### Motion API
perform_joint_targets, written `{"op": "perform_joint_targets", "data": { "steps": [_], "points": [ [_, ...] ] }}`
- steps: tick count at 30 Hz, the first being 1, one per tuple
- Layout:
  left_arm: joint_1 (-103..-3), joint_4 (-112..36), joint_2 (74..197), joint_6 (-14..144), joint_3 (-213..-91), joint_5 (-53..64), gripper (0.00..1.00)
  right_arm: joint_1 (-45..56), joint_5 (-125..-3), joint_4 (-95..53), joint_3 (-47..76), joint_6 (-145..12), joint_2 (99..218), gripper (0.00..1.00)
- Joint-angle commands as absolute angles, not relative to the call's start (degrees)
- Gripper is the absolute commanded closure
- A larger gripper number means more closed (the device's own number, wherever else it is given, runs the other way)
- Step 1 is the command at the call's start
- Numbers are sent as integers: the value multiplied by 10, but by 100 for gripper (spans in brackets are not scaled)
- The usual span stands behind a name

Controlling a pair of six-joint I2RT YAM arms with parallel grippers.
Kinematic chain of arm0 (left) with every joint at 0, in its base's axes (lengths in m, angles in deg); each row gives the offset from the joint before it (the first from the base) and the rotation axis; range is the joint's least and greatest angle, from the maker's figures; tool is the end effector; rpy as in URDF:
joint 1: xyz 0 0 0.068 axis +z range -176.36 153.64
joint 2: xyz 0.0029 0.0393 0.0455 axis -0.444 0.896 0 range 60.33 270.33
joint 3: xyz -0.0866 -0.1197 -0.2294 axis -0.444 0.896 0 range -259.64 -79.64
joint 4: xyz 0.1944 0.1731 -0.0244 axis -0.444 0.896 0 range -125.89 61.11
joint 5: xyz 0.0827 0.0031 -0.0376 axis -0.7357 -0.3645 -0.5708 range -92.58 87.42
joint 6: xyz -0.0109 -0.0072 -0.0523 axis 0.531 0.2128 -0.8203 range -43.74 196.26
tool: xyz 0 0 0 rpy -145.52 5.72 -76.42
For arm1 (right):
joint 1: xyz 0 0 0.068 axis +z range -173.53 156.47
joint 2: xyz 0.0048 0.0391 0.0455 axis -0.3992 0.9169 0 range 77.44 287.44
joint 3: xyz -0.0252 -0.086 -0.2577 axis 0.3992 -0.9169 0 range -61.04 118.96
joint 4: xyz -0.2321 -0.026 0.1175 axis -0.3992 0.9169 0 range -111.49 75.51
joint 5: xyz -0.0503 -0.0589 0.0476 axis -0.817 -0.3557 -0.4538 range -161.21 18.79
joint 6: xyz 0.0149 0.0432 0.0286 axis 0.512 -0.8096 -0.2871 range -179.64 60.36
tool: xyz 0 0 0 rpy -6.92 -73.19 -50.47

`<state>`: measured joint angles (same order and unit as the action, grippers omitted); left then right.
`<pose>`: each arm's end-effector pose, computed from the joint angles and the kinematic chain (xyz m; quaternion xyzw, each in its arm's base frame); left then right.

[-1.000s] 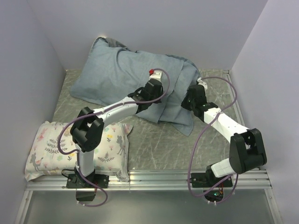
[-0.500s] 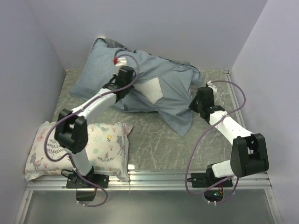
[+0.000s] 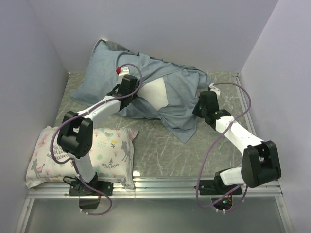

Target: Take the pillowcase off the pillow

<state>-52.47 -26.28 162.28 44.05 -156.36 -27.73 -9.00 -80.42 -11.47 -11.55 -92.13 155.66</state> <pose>0.3740 -0.1665 0.2610 -0.1466 0.8585 -0.0517 0.4887 0.2868 0.0685 0.2384 0.1746 0.8823 0.1056 0.4242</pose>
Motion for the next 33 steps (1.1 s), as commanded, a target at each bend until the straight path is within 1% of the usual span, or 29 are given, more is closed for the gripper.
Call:
{"op": "perform_joint_targets", "data": {
  "steps": [1,2,3,5,7,8,9,10,12,14,18,19,20,21,22,24,28,30,33],
  "points": [
    [-543,-275,1630,431,-1557,-256,100,-37,-841,-109,-54,-893,1506,100],
    [-550,-276,1632,431,-1557,-257,100,-21,-858,-102,-44,-883,1501,100],
    [-553,-278,1632,431,-1556,-256,100,-6,-868,-100,-21,-879,1496,92],
    [-561,-281,1632,430,-1554,-255,100,38,-879,-95,6,-865,1501,86],
    [-564,-282,1634,429,-1552,-253,99,61,-890,-87,55,-857,1531,74],
    [-567,-282,1636,429,-1553,-254,99,76,-893,-70,76,-852,1548,70],
    [-569,-281,1636,429,-1553,-256,100,82,-897,-56,98,-850,1587,63],
    [-569,-280,1636,429,-1553,-255,100,86,-900,-42,142,-847,1609,58],
    [-569,-277,1634,429,-1554,-258,100,93,-908,-8,177,-848,1665,50],
    [-569,-275,1633,429,-1555,-260,99,93,-920,11,206,-851,1696,48],
    [-569,-267,1640,432,-1566,-264,100,93,-923,12,203,-850,1746,44],
    [-569,-266,1641,433,-1569,-264,100,92,-924,14,200,-848,1753,45],
    [-569,-266,1642,433,-1570,-264,100,90,-935,21,199,-847,1757,49],
    [-569,-260,1643,434,-1572,-265,100,87,-947,27,196,-848,1758,66],
    [-569,-256,1644,436,-1577,-272,99,75,-953,29,181,-849,1754,74],
    [-565,-246,1644,439,-1579,-280,100,50,-944,20,133,-851,1719,86],
    [-534,-248,1632,427,-1565,-270,100,-32,-912,-13,40,-857,1650,89],
    [-511,-253,1620,421,-1557,-267,100,-87,-877,-28,-4,-867,1641,92],
    [-482,-253,1607,405,-1546,-274,100,-133,-823,-76,-64,-899,1653,95]
  ]
}}
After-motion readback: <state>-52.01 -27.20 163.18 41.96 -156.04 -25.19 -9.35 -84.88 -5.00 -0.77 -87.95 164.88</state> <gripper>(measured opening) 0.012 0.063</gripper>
